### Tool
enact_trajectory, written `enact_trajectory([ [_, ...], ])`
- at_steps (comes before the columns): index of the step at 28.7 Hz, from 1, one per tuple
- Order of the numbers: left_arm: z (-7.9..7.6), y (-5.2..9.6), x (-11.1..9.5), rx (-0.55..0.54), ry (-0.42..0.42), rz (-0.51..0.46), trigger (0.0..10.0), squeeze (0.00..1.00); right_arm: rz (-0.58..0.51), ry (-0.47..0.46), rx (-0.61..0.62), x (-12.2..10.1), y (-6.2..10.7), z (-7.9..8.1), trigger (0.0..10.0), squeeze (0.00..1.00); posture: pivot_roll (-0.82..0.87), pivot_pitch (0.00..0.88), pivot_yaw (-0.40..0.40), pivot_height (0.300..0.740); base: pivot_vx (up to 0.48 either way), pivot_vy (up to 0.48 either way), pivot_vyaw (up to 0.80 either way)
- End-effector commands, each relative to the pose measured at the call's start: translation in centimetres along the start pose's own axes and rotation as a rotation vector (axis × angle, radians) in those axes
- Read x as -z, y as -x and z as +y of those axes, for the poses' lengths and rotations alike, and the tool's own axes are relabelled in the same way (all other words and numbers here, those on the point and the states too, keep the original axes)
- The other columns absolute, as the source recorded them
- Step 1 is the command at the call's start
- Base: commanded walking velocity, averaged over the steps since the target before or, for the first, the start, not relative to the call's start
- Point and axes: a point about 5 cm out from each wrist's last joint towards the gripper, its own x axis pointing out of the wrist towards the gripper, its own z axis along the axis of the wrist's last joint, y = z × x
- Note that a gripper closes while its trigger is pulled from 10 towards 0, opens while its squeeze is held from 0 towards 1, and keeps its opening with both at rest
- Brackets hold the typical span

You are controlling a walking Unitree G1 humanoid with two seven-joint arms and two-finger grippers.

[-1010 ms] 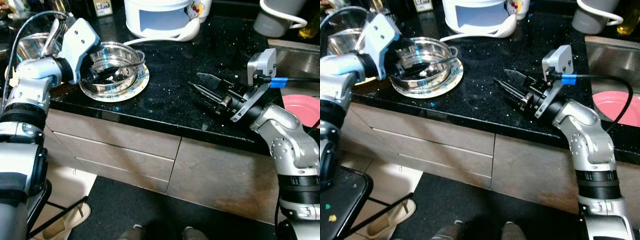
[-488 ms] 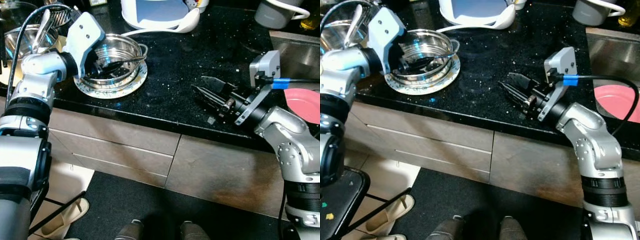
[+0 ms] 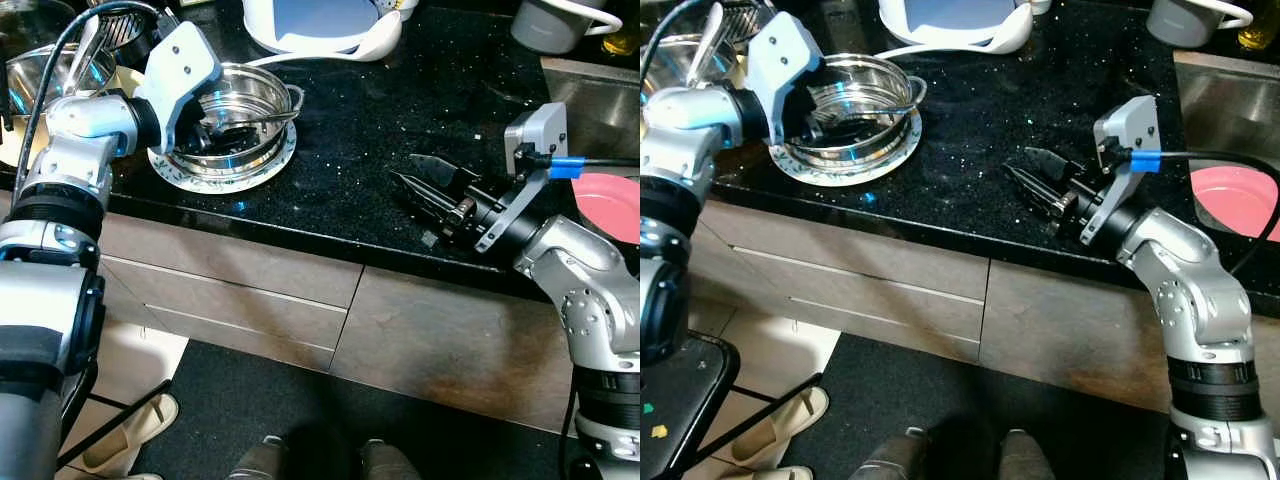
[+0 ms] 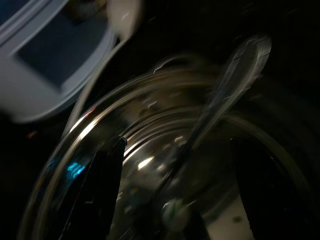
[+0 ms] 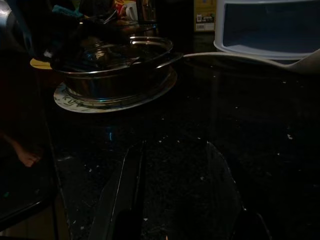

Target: Kitchen organization

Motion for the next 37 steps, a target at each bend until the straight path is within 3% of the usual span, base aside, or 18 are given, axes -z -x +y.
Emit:
enact_trajectory([
  [1, 0.7, -0.1, -1.9, 0.002, -0.02, -0.08, 10.0, 0.0, -0.001, -0.016, -0.003, 0.2, 0.1, 0.3, 10.0, 0.0, -0.08, 0.25, -0.029, 0.74, 0.0, 0.0, 0.0],
  [9, 1.2, -0.4, -5.5, 0.061, -0.046, -0.228, 10.0, 0.0, -0.013, -0.018, 0.012, 0.1, -0.1, 0.1, 10.0, 0.0, -0.08, 0.247, -0.023, 0.74, 0.0, 0.0, 0.0],
  [14, 1.5, -0.4, -5.3, 0.037, -0.022, -0.224, 10.0, 0.0, -0.019, -0.021, 0.019, 0.0, -0.1, 0.1, 10.0, 0.0, -0.07, 0.25, -0.02, 0.74, 0.0, 0.0, 0.0],
  [18, 1.5, -0.7, -4.9, -0.008, 0.093, -0.31, 10.0, 0.0, -0.023, -0.027, 0.023, 0.0, -0.1, 0.1, 10.0, 0.0, -0.07, 0.254, -0.021, 0.74, 0.0, 0.0, 0.0],
  [25, 0.6, -1.8, -3.3, -0.074, 0.155, -0.278, 10.0, 0.0, -0.024, -0.032, 0.022, -0.1, 0.0, 0.2, 10.0, 0.0, -0.08, 0.263, -0.022, 0.74, 0.0, 0.0, 0.0],
  [32, -0.4, -3.2, -3.0, -0.055, 0.187, -0.28, 10.0, 0.0, -0.023, -0.036, 0.024, -0.1, 0.1, 0.3, 10.0, 0.0, -0.08, 0.269, -0.022, 0.74, 0.0, 0.0, 0.0],
  [37, -2.0, -4.8, -3.3, 0.05, 0.179, -0.266, 10.0, 0.0, -0.023, -0.039, 0.029, 0.0, 0.1, 0.3, 10.0, 0.0, -0.09, 0.275, -0.015, 0.74, 0.0, 0.0, 0.0],
])
